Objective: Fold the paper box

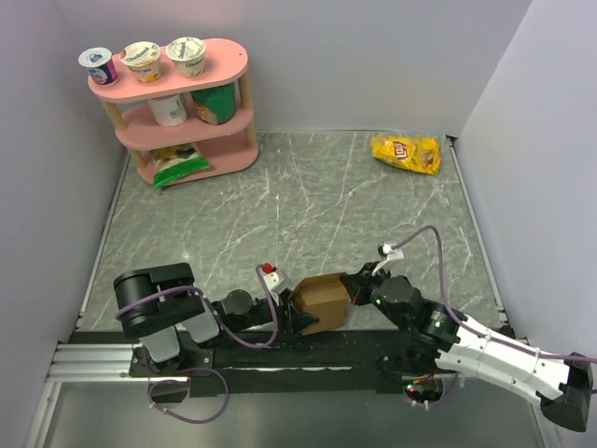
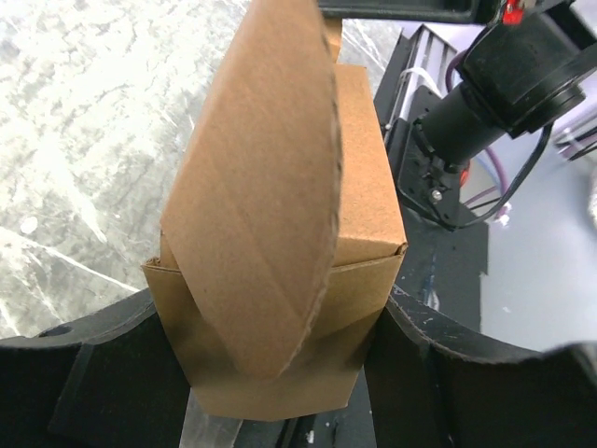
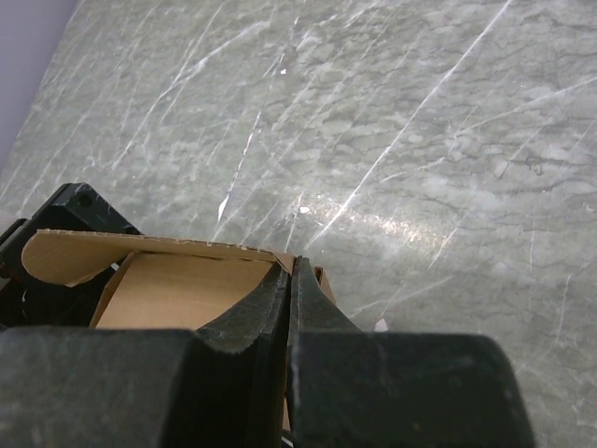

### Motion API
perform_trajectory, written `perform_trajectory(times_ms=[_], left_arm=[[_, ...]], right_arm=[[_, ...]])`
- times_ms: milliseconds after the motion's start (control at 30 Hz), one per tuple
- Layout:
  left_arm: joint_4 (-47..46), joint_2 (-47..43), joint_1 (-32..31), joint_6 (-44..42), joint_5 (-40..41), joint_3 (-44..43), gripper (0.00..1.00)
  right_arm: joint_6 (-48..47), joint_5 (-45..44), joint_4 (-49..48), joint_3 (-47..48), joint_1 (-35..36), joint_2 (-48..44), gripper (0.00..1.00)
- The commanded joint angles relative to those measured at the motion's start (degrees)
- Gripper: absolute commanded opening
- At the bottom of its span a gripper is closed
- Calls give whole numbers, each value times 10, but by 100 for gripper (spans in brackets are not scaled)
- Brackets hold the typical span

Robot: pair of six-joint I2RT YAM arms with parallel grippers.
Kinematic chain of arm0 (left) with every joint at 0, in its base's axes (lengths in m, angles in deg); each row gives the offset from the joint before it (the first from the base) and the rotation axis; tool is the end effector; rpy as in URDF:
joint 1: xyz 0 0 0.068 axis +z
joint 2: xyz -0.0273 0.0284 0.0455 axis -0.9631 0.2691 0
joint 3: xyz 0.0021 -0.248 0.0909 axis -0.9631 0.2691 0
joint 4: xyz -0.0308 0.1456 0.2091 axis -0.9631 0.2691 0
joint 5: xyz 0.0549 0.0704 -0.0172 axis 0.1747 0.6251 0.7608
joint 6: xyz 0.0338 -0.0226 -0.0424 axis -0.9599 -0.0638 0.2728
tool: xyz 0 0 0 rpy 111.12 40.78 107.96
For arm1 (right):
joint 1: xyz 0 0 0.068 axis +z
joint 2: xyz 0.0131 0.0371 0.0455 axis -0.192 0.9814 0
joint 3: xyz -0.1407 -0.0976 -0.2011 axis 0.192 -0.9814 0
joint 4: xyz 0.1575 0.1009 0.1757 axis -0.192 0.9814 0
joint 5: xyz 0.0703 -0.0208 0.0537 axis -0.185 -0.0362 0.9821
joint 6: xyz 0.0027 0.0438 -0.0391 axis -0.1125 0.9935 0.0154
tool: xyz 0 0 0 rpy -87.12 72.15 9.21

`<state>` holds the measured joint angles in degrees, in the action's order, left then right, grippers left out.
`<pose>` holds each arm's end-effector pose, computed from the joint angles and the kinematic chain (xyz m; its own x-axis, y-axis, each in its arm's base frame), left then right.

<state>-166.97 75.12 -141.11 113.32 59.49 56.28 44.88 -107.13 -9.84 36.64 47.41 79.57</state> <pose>0.0880 -0.2149 0.1200 -0.4820 -0.0749 -0.8730 0.8228 0.3040 -0.4803 0.0898 0.1161 0.1986 -0.5315 0.2237 -0.8170 -0.3613 0.8125 0.4575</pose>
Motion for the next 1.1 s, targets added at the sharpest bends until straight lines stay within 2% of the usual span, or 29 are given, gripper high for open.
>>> perform_trajectory(times_ms=[0, 133, 400, 567, 633, 667, 733, 767, 833, 933, 1067], left_arm=[[-116, 21, 24, 50, 2, 13, 34], [-112, 9, 43, 81, 4, 15, 33], [7, -33, 70, 97, -7, -19, 32], [19, -55, 84, 88, -2, -9, 32], [31, -59, 84, 63, -15, -9, 33], [35, -61, 84, 54, -26, -13, 34], [38, -57, 84, 27, -65, -15, 34], [46, -55, 82, 17, -76, -21, 34], [83, -55, 75, -11, -96, -30, 34], [113, -63, 66, -36, -98, -42, 34], [124, -75, 63, -56, -98, -37, 34]], right_arm=[[14, -6, 117, 9, 17, 40, 0], [43, -21, 143, 19, 38, 51, 0], [90, -34, 167, 42, 82, 108, 0], [132, -53, 206, 67, 108, 120, 0], [131, -55, 224, 75, 110, 106, 11], [128, -58, 231, 87, 110, 99, 26], [125, -62, 250, 102, 110, 84, 46], [123, -70, 272, 117, 110, 79, 66], [114, -74, 290, 140, 110, 67, 86], [113, -81, 319, 167, 110, 47, 98], [75, -85, 316, 188, 110, 15, 98]])
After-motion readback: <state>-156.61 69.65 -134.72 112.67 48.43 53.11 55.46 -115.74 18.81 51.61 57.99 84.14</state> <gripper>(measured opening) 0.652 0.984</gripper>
